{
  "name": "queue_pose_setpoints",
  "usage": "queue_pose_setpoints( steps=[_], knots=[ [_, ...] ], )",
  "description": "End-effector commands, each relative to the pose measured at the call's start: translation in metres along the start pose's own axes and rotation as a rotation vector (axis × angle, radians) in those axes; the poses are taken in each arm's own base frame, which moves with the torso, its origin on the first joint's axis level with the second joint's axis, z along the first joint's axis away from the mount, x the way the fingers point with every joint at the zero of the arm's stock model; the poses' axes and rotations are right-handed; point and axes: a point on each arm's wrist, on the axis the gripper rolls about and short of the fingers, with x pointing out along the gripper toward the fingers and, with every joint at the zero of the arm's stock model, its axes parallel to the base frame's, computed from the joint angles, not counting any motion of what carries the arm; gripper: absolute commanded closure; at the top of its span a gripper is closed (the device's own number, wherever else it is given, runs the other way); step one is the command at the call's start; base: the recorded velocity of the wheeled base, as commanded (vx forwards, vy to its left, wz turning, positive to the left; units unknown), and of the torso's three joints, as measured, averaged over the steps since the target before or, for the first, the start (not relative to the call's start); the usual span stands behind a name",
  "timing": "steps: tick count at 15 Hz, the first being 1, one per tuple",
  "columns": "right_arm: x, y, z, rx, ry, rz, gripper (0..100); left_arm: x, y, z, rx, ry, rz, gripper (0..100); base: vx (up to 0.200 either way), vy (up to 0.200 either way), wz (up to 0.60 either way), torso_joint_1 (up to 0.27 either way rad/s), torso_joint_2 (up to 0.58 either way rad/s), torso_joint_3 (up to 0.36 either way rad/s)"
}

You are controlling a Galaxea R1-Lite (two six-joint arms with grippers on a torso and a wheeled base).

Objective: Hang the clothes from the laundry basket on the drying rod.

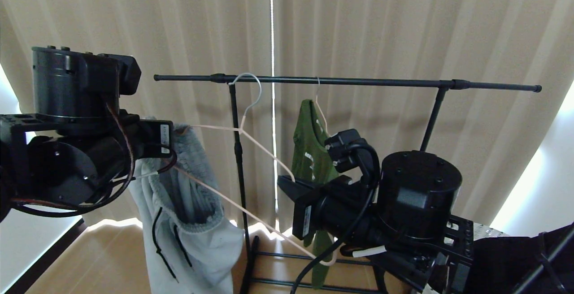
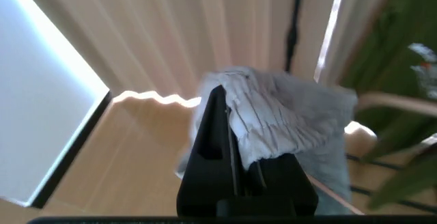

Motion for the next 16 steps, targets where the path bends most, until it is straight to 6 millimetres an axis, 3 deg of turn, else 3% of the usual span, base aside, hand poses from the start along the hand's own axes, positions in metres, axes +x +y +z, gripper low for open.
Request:
queue_pose_setpoints(
  steps=[1, 5, 9, 16],
  knots=[
    [0.006, 0.001, -0.003, -0.003, 0.004, 0.001, 100, -0.013, -0.008, 0.003, -0.004, -0.024, -0.052, 100, 0.000, 0.000, 0.00, 0.000, 0.00, 0.000],
    [0.010, 0.001, -0.007, -0.014, 0.022, -0.001, 100, -0.022, -0.012, 0.009, 0.020, -0.054, -0.113, 100, 0.000, 0.000, 0.00, 0.000, 0.00, 0.000],
    [0.016, 0.001, -0.011, -0.040, 0.036, 0.003, 100, -0.034, -0.009, 0.014, 0.076, -0.089, -0.282, 100, 0.000, 0.000, 0.00, 0.000, 0.00, 0.000],
    [0.019, 0.000, -0.007, -0.058, 0.021, 0.000, 100, -0.045, -0.005, -0.015, 0.159, -0.044, -0.455, 100, 0.000, 0.000, 0.00, 0.000, 0.00, 0.000]
  ],
)
